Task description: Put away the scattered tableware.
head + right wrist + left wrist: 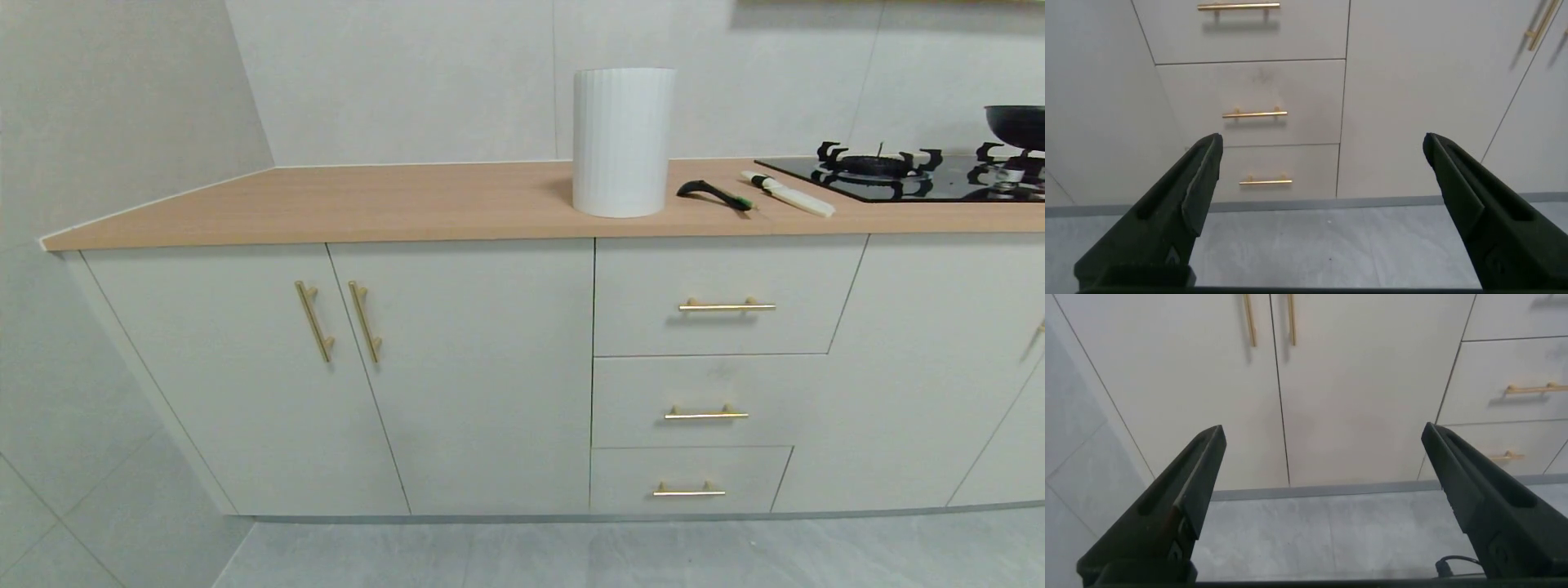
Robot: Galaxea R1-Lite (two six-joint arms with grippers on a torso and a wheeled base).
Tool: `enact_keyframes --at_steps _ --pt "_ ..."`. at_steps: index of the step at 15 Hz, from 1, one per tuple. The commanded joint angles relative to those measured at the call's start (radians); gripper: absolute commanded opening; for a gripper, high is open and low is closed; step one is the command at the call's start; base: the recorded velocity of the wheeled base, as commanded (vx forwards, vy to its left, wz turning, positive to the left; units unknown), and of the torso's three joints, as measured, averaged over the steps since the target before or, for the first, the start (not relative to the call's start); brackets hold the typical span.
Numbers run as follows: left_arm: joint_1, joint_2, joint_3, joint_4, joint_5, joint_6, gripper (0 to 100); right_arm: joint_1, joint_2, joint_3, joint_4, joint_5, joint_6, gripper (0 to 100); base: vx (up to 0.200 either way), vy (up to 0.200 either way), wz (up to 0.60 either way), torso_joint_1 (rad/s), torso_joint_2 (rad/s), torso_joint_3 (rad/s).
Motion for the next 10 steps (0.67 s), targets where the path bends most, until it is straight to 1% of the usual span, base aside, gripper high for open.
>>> enact_keyframes --at_steps 1,7,10 --pt "0.000 0.000 0.000 0.000 0.000 0.000 100 0.000 0.002 0.000 -0.001 0.000 0.000 100 0.200 0.000 0.00 -0.007 0.00 0.007" --pt "0.000 0.000 0.000 0.000 0.000 0.000 100 0.000 0.002 0.000 -0.001 0.000 0.000 100 0.200 0.000 0.00 0.003 0.00 0.001" --pt "0.001 0.000 0.000 0.000 0.000 -0.002 100 0.000 0.002 0.000 -0.001 0.000 0.000 100 0.000 0.000 0.00 0.000 0.00 0.000"
